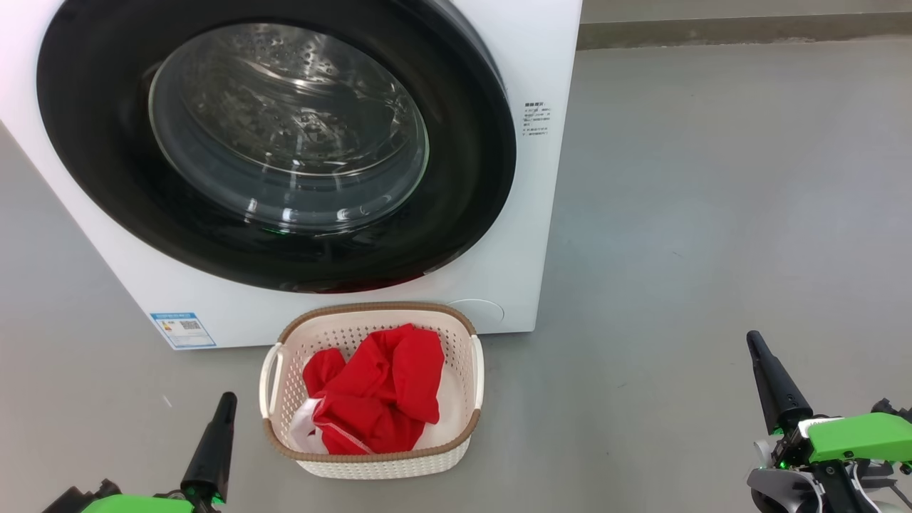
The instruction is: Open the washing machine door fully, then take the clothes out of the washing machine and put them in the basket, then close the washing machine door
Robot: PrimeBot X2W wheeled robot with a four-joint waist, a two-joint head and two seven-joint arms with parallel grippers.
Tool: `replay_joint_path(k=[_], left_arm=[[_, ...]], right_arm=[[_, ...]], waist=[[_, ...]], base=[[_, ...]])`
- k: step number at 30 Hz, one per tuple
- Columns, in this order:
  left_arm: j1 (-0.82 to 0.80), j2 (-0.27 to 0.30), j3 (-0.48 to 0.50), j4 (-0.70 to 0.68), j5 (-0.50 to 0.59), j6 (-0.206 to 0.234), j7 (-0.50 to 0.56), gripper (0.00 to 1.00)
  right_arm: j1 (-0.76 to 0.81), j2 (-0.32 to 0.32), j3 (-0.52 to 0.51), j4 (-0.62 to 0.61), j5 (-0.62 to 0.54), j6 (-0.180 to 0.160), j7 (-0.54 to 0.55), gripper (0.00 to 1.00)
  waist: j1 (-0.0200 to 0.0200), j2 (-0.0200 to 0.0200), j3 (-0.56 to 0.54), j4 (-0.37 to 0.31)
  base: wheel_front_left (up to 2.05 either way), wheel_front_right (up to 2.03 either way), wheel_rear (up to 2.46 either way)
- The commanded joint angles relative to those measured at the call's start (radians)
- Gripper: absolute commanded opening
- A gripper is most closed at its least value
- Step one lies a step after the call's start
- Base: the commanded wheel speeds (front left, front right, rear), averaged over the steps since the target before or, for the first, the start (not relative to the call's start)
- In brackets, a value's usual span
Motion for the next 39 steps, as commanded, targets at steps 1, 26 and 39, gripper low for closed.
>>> replay_joint_path(k=[1,26,39], left_arm=[[-0.042,0.010,0.036,-0.021,-0.007,-0.007,0.003,0.00],[-0.042,0.010,0.036,-0.021,-0.007,-0.007,0.003,0.00],[-0.042,0.010,0.036,-0.021,-0.007,-0.007,0.003,0.00]], right_arm=[[-0.043,-0.015,0.014,-0.024,0.007,-0.001,0.006,0.00],[-0.043,-0.015,0.013,-0.024,0.006,-0.001,0.006,0.00],[-0.043,-0.015,0.013,-0.024,0.006,-0.001,0.006,0.00]], waist=[[0.0000,0.0000,0.000,0.000],[0.0000,0.0000,0.000,0.000],[0.0000,0.0000,0.000,0.000]], base=[[0.00,0.00,0.00],[0.00,0.00,0.00],[0.00,0.00,0.00]])
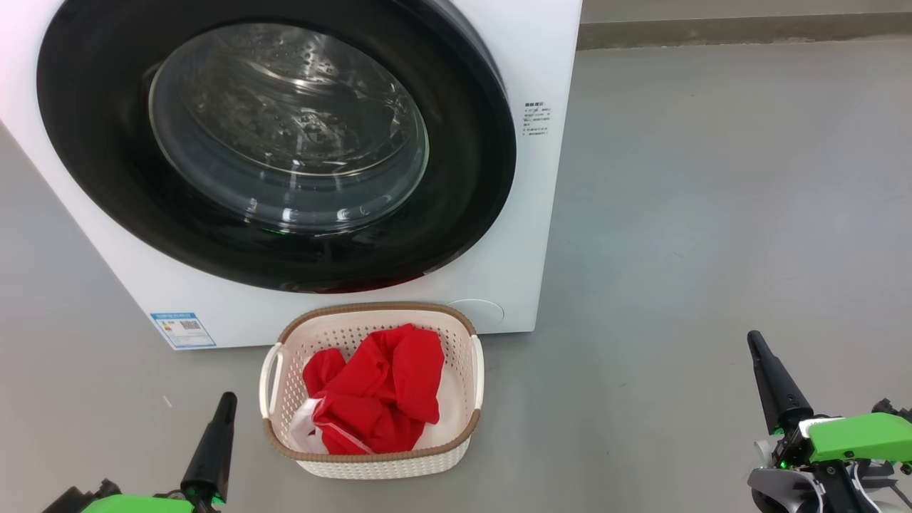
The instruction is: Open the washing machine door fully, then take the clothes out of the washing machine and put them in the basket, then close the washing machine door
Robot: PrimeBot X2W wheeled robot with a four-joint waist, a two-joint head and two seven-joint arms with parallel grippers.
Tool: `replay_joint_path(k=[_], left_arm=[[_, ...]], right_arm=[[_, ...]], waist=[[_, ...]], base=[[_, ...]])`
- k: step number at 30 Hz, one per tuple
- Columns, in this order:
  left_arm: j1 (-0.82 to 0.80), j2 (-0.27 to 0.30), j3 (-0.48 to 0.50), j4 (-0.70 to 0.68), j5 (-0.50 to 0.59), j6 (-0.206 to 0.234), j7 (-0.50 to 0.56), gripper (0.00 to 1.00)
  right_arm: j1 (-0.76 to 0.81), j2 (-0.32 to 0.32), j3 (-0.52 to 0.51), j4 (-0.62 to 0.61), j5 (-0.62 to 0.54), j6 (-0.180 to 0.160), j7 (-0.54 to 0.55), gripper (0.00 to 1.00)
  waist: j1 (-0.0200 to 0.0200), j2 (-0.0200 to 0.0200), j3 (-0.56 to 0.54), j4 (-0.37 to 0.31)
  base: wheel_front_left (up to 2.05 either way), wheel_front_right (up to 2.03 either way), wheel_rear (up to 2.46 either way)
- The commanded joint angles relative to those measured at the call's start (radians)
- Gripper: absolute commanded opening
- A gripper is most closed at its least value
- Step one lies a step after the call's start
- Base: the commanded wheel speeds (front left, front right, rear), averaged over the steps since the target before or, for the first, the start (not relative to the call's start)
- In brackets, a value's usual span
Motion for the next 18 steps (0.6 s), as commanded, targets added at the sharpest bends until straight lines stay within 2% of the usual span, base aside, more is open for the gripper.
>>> replay_joint_path(k=[1,18], left_arm=[[-0.042,0.010,0.036,-0.021,-0.007,-0.007,0.003,0.00],[-0.042,0.010,0.036,-0.021,-0.007,-0.007,0.003,0.00]], right_arm=[[-0.043,-0.015,0.015,-0.024,0.006,-0.001,0.006,0.00],[-0.043,-0.015,0.015,-0.024,0.006,-0.001,0.007,0.00]], waist=[[0.0000,0.0000,0.000,0.000],[0.0000,0.0000,0.000,0.000]], base=[[0.00,0.00,0.00],[0.00,0.00,0.00]])
